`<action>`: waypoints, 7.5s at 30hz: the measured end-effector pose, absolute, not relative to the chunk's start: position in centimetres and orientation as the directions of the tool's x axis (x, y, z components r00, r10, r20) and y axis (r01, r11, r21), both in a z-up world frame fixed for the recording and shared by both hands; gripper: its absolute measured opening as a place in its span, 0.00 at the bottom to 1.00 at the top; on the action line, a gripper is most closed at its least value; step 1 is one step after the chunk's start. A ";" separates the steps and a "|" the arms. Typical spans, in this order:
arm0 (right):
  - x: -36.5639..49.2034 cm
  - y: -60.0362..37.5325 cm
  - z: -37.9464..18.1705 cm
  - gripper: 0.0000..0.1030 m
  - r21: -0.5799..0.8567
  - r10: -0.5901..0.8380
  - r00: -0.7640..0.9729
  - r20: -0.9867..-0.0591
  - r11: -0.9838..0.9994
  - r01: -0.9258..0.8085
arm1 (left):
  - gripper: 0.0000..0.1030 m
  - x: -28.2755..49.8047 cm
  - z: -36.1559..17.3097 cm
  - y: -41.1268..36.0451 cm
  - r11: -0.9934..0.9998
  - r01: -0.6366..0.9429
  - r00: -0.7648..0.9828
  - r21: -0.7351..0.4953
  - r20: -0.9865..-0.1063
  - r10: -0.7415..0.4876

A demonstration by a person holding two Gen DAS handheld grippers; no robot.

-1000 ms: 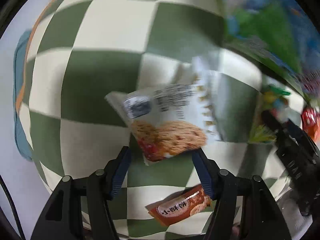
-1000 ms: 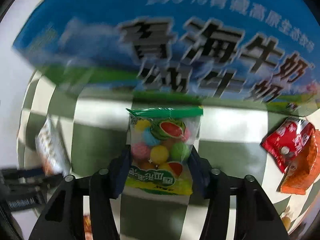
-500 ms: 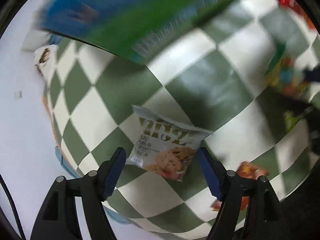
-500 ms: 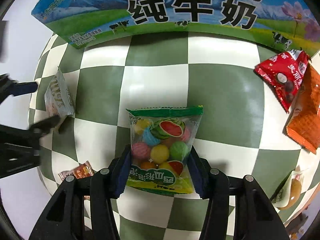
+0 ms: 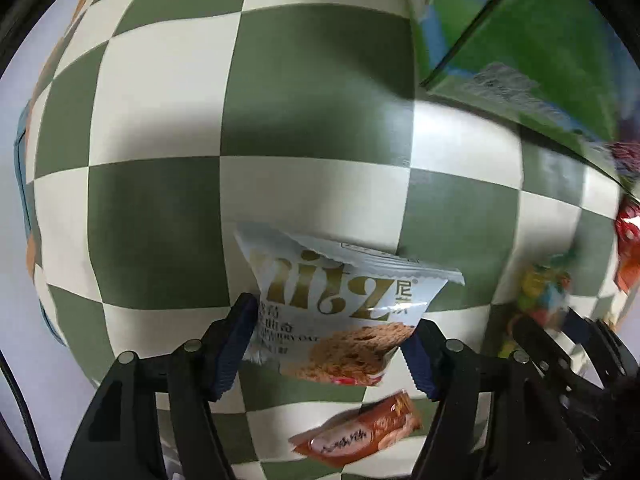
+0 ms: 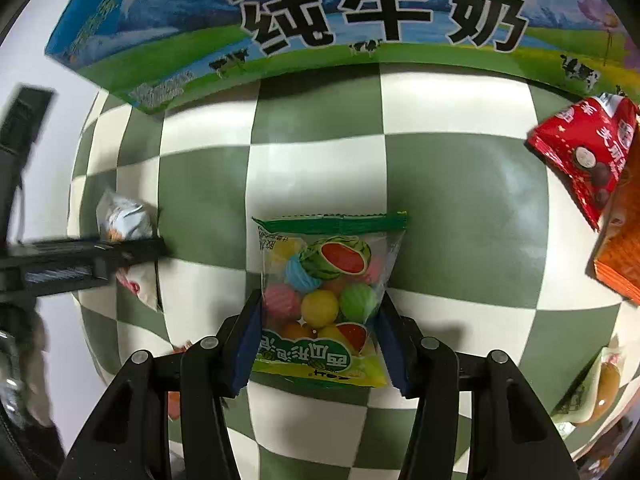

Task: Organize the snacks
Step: 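Carry the nutz bag and candy-ball bag with both tools over the box, then open both tools to release the two bags into the box, then withdraw both tools from the box toward the table, then grasp the brown shrimp-cracker pack with left tool while right tool grasps the egg yolk pastry, then carry the cracker pack and pastry with both tools over the box, then open both tools to drop the cracker pack and pastry in the box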

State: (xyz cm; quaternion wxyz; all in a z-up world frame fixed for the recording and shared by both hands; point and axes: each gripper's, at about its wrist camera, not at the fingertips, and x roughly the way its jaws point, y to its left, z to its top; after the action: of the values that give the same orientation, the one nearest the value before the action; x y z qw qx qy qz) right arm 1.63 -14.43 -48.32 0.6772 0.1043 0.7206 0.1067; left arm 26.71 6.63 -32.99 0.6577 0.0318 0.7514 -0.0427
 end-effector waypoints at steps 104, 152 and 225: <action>2.1 -27.4 -20.1 0.93 0.127 0.113 0.563 -0.819 0.992 -0.014 | 0.93 20.6 -4.6 -4.1 0.982 0.189 0.614 -0.017 -0.779 -0.131; -7.8 -18.6 -46.6 0.62 0.284 0.284 -0.004 -0.959 0.958 -0.049 | 0.93 11.8 -32.6 -0.2 0.806 0.552 0.041 0.212 -0.973 0.228; 21.4 -28.3 -37.5 0.61 0.182 0.181 0.178 -0.967 0.983 -0.012 | 0.54 40.9 -21.4 -5.0 0.984 0.122 0.060 -0.130 -0.989 -0.138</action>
State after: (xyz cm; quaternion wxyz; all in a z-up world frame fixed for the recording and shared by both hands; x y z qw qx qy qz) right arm 21.38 -28.29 -37.46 0.7645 0.0665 0.6381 0.0632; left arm 40.88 -4.97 -21.41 0.7280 -0.0059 0.6797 -0.0895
